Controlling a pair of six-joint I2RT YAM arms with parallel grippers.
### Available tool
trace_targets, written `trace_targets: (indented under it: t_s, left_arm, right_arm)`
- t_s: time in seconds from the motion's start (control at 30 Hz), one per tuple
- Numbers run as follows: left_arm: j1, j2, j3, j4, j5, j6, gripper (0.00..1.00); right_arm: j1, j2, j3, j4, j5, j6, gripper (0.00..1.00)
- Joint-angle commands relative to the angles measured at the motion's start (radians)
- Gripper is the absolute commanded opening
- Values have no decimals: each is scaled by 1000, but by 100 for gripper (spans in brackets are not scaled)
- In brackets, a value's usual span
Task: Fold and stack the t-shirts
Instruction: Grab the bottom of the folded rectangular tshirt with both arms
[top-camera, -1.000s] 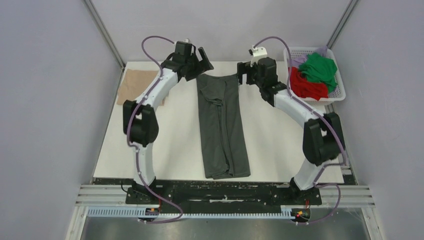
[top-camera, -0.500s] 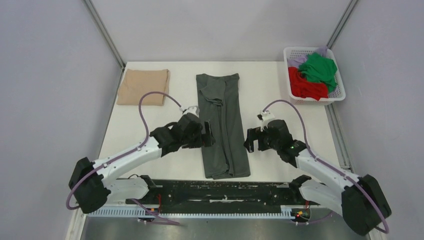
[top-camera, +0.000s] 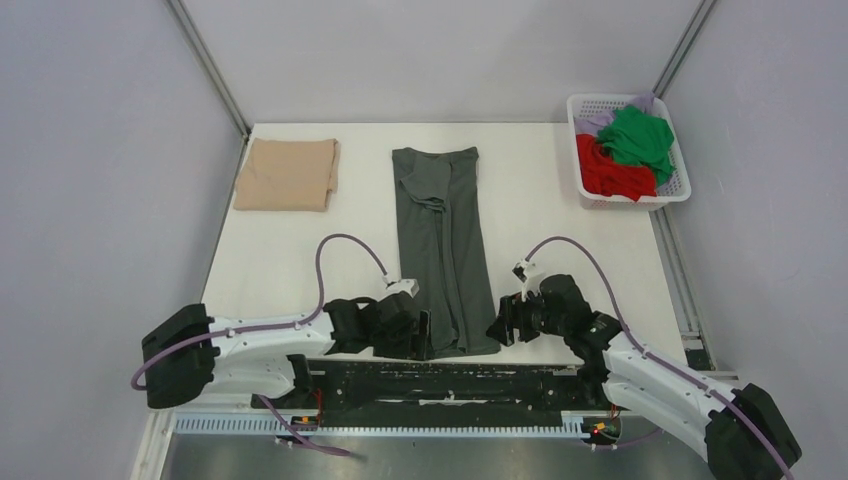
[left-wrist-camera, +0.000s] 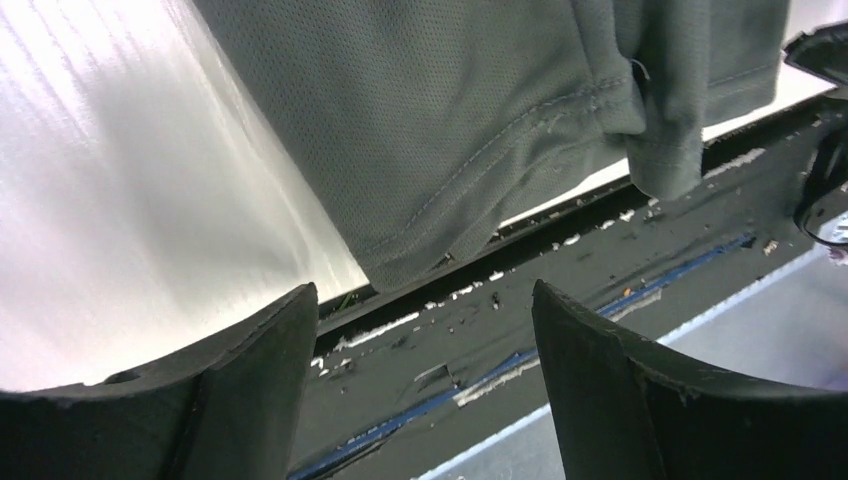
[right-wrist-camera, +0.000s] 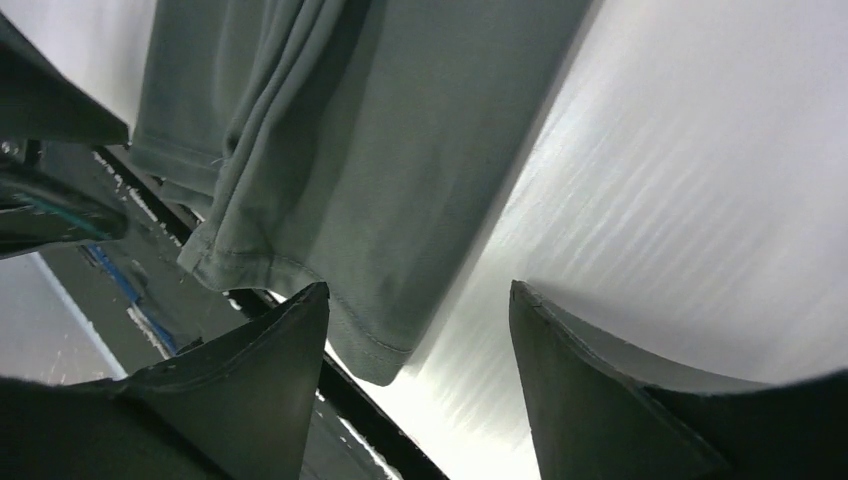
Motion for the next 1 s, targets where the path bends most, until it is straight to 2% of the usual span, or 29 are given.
trace_targets:
  t_s: [0.0, 0.23, 0.53, 0.63, 0.77, 0.9, 0.97]
  left_arm:
    - [-19, 70, 26, 94, -6, -51, 82]
    - [-24, 139, 36, 128, -20, -53, 75]
    - [-24, 206, 37, 113, -21, -55, 41]
    - [-23, 209, 35, 98, -39, -60, 33]
    - [-24, 215, 54, 36, -52, -73, 20]
    - [-24, 202, 44, 27, -62, -91, 2]
    - [-24, 196, 44, 20, -53, -99, 2]
  right_arm:
    - [23, 7, -44, -3, -59, 35, 67]
    - [39, 15, -57, 15, -72, 50, 54]
    - [62, 45, -60, 10, -33, 59, 44]
    - [80, 65, -39, -29, 37, 50, 42]
    - [104, 56, -32, -51, 17, 50, 41]
    - [110, 35, -35, -87, 14, 35, 41]
    - [113, 32, -33, -100, -8, 29, 41]
